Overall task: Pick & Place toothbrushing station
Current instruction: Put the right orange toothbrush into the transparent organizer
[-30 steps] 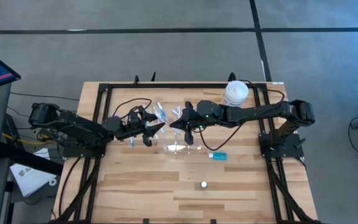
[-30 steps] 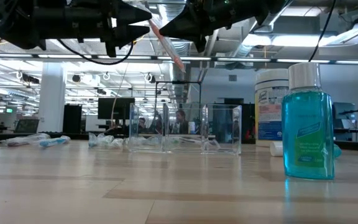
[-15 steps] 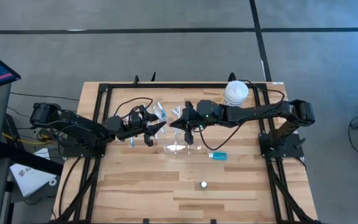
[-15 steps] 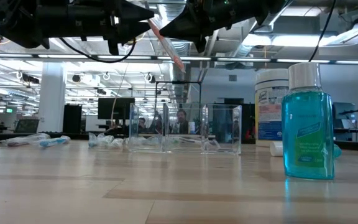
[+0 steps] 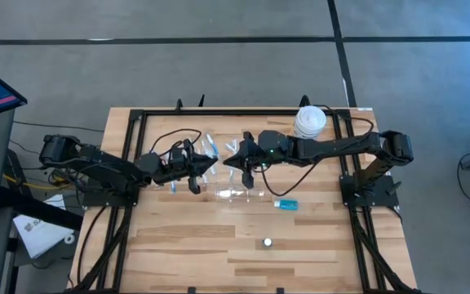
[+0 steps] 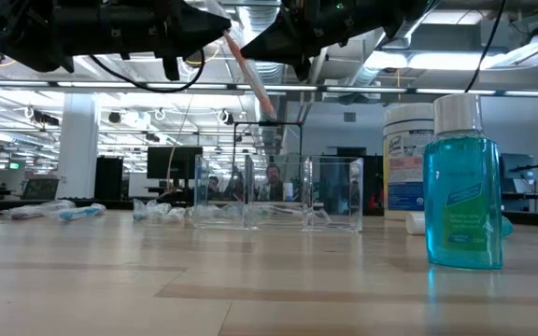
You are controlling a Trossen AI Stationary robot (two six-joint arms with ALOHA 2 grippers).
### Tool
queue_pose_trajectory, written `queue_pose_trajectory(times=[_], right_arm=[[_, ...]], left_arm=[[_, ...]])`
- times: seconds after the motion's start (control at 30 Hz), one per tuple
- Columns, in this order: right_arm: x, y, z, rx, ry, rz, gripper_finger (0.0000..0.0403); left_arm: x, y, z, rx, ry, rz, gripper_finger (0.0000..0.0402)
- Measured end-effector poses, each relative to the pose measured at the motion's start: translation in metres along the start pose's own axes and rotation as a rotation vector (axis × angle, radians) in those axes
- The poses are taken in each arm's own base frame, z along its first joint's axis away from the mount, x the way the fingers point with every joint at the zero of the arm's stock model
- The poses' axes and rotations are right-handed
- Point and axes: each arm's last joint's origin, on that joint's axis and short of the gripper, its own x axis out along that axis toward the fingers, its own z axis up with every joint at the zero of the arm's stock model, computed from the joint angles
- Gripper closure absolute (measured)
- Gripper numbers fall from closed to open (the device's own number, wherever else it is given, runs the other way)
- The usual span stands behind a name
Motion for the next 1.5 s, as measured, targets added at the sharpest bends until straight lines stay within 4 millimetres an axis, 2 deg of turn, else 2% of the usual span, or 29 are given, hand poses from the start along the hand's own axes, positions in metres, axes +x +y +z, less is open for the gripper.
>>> queue_pose_trajectory(times=[0.83,1.27,1.5], right_arm=[[0.001,-0.01,-0.007,-0.037,0.071,-0.02,0.0403],[-0.035,-0.008,0.0,-0.04,0.189,-0.027,0.0403],[-0.042,-0.008,-0.004,-0.032,0.267,-0.03,0.0403]], left_arm=[[-0.001,-0.001,-0.003,0.01,0.031,-0.001,0.0393],[-0.001,0.0,-0.01,-0.013,0.101,0.002,0.0395],[-0.002,-0.001,-0.013,-0.075,0.141,-0.035,0.0395]])
